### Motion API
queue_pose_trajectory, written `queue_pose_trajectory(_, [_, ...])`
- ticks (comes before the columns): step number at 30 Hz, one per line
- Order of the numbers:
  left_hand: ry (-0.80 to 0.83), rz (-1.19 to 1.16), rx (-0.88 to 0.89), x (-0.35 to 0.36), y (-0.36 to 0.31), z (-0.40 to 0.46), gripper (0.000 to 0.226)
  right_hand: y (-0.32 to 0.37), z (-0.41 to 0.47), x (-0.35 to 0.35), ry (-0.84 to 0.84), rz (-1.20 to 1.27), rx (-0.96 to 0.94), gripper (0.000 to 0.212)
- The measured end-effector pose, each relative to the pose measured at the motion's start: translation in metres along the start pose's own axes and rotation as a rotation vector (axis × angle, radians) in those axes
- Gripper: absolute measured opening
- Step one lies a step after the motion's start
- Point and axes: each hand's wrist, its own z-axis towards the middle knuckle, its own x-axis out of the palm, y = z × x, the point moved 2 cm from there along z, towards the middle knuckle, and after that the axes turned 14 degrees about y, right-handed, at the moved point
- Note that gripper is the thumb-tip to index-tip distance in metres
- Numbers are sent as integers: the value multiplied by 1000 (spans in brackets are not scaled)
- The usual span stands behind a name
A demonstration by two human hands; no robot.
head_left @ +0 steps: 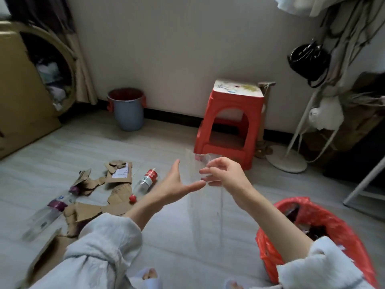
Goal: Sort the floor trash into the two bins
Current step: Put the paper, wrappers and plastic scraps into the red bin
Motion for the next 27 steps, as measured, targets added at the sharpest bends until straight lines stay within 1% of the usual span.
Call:
queue_pose_trajectory(3, [95,-70,-3,12,-7,-3,106,1,-20,0,2,57,-42,9])
queue_pose_trajectory(5, [158,-56,-25,19,-12,-2,96,2,-27,-5,-6,92,-66,10])
queue_pose_trajectory(7, [193,-80,-33,23,-15,0,77,2,-31,-12,-16,110,-77,10])
queue_pose_trajectory(9, [194,-145,-10,27,-17,4,47,3,-31,-19,-20,133,-93,12])
queue_pose_trajectory(11, [131,-195,15,30,-20,10,14,2,-27,-25,-35,53,-73,14])
queue_pose_trajectory(12, [71,-163,21,30,-19,14,8,0,-24,-27,-68,-44,-55,13])
queue_pose_trajectory(13, [-10,-63,29,28,-18,18,13,-2,-21,-31,-121,-161,-43,9])
queue_pose_trajectory(14, [-99,92,49,25,-16,22,17,-5,-18,-34,-183,-266,-35,9])
queue_pose_trajectory(16, [-256,395,87,19,-13,25,18,-6,-14,-41,-269,-425,-93,31])
queue_pose_trajectory(17, [-278,479,107,17,-12,25,20,-5,-12,-43,-263,-510,-158,40])
queue_pose_trajectory(18, [-265,521,133,17,-11,26,20,-4,-10,-44,-205,-609,-211,47])
queue_pose_trajectory(19, [-233,550,162,18,-12,26,19,-4,-9,-42,-105,-711,-222,52])
queue_pose_trajectory(20, [-207,573,199,19,-13,26,17,-8,-6,-39,12,-809,-189,54])
queue_pose_trajectory(21, [-197,583,235,18,-14,26,15,-12,-3,-36,116,-888,-123,51])
queue_pose_trajectory(22, [-201,583,274,17,-15,24,13,-16,-1,-34,172,-947,-53,42])
queue_pose_trajectory(23, [-209,580,288,16,-16,23,12,-19,1,-34,167,-983,-3,30])
queue_pose_trajectory(24, [-212,585,279,14,-15,22,9,-20,3,-35,116,-993,7,19])
queue_pose_trajectory(25, [-196,607,239,12,-13,22,7,-20,4,-37,47,-987,-5,14])
queue_pose_trajectory(27, [-135,654,107,7,-4,22,11,-18,6,-42,-75,-977,-32,14])
